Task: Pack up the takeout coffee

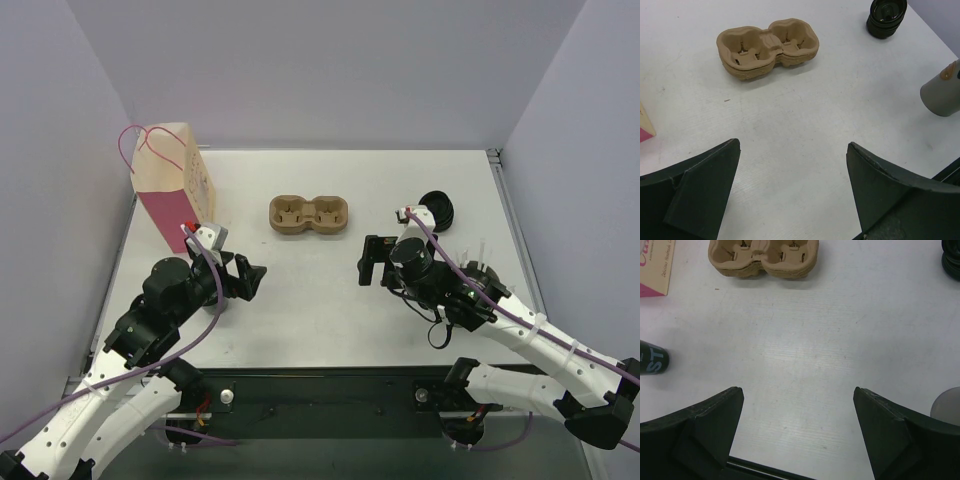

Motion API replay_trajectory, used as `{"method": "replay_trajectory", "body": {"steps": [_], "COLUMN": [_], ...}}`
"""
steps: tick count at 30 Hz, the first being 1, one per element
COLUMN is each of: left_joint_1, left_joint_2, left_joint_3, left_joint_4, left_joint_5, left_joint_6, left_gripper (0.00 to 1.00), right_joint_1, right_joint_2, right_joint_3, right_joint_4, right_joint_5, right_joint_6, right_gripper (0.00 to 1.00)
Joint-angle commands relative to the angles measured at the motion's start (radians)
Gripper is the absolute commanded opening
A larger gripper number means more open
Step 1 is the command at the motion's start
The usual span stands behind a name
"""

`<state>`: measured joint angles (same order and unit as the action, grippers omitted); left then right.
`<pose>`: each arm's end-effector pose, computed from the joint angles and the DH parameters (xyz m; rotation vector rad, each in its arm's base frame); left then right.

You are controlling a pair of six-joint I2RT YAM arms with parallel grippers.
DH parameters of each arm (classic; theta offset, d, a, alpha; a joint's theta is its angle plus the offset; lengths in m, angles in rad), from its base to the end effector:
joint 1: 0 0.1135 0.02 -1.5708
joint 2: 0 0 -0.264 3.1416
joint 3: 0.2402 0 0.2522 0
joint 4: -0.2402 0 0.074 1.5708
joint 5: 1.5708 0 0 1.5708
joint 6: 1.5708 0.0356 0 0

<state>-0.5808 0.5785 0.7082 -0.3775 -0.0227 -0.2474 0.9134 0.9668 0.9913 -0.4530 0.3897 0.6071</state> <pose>0.1178 -0.0763 0.3221 0.2917 1.8321 -0.5618 0.1395 0.1586 0.3523 -0.0544 2.0143 0.5993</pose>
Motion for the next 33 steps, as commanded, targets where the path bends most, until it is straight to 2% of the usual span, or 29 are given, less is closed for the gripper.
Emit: {"method": "replay_trajectory", "body": {"steps": [1,18,20,23,26,27,28,29,33], "left_joint_1": [0.001,0.001,-0.001,-0.014,-0.017,-0.016,-0.016,-0.014,-0.014], "left_joint_2": [-0.011,0.035,0.046,0.063,0.078,0.086,0.095,0.112,0.141], "left_joint_3": [0.002,0.027,0.027,0.036,0.065,0.079,0.106,0.118,0.152], "left_joint_4": [0.045,-0.012,-0.017,-0.031,-0.116,-0.161,-0.257,-0.300,-0.446], "left_joint_5": [-0.019,-0.094,-0.109,-0.121,-0.190,-0.242,-0.361,-0.400,-0.462], "left_joint_6": [-0.003,-0.006,-0.006,-0.003,-0.016,-0.076,-0.122,-0.157,-0.248], "left_gripper": [0.97,0.97,0.97,0.97,0.91,0.85,0.81,0.77,0.73], "right_joint_1": [0.002,0.001,-0.005,-0.033,-0.038,-0.038,-0.036,-0.034,-0.033], "right_joint_2": [-0.014,-0.023,-0.017,0.027,0.075,0.087,0.090,0.090,0.079], "right_joint_3": [0.029,0.026,0.032,0.081,0.162,0.174,0.181,0.181,0.136], "right_joint_4": [-0.013,-0.041,-0.041,-0.041,-0.042,-0.041,-0.041,-0.039,-0.027], "right_joint_5": [0.047,0.084,0.093,0.192,0.161,0.134,0.089,0.071,0.029], "right_joint_6": [0.016,0.036,0.000,-0.029,-0.082,-0.090,-0.096,-0.102,-0.112], "right_gripper": [0.99,0.98,0.95,0.89,0.84,0.82,0.80,0.79,0.75]}}
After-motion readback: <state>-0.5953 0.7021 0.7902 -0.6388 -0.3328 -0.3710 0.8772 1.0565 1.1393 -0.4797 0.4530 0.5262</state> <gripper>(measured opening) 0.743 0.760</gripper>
